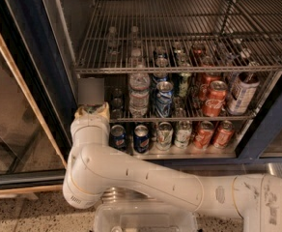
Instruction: Pick water bottle from middle shelf of fridge
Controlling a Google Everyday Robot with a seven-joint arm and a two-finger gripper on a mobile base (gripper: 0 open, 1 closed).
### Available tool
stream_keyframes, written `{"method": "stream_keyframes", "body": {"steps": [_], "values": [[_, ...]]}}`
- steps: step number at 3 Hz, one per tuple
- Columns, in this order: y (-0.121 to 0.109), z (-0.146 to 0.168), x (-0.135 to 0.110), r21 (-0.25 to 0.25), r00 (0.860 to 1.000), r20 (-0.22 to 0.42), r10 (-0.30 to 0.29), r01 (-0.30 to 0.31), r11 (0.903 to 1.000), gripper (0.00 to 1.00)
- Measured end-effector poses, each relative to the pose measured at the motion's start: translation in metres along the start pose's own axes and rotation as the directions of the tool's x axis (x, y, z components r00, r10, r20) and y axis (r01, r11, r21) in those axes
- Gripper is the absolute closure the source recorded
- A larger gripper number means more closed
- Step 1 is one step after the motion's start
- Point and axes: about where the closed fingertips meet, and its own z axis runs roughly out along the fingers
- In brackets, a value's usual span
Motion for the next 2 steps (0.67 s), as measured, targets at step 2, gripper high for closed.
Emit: {"method": "stream_keyframes", "body": {"steps": [2], "values": [[-0.011, -0.074, 0.002, -0.110, 0.996, 0.068, 0.055, -0.047, 0.9928, 1.00]]}}
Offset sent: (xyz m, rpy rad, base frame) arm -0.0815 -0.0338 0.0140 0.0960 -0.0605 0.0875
